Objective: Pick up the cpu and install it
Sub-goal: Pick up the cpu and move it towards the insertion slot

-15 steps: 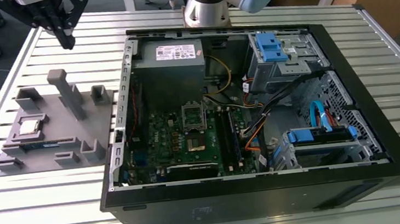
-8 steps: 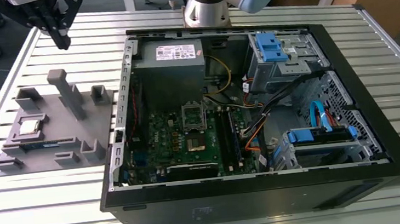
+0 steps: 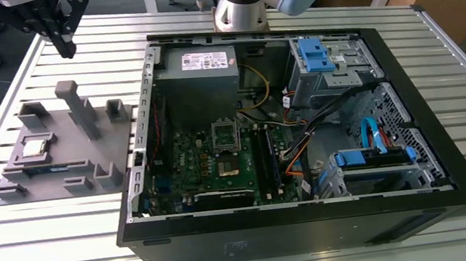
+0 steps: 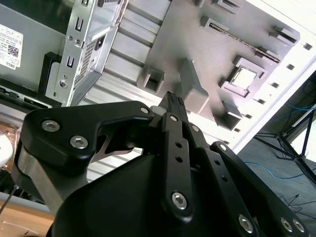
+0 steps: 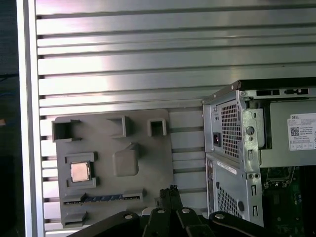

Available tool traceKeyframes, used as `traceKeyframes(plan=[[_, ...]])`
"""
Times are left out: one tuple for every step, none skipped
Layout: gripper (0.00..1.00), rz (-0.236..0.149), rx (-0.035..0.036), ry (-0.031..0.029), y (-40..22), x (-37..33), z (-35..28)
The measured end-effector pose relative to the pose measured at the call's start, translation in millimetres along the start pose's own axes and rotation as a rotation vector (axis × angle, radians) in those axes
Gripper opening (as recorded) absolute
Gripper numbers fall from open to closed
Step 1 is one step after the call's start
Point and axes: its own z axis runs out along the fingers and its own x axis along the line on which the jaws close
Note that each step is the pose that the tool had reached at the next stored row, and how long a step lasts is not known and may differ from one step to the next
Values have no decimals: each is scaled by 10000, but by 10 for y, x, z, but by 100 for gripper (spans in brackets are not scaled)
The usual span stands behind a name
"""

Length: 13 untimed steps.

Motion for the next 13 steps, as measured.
traceKeyframes(plan=[[11,0,-1,0,-1,11,0],[11,0,0,0,-2,21,0],[11,1,0,0,-3,32,-1],[11,0,-1,-1,-4,42,0],[11,0,0,-1,-5,52,-1],[11,0,-1,-1,-5,63,-1],[11,1,0,-1,-6,74,-1],[11,0,0,0,-8,84,-2],[11,0,0,0,-9,95,-2],[11,0,0,0,-10,106,-2],[11,0,-1,-1,-11,117,-2],[11,0,-1,-1,-12,127,-2],[11,0,-1,-1,-13,138,-3]])
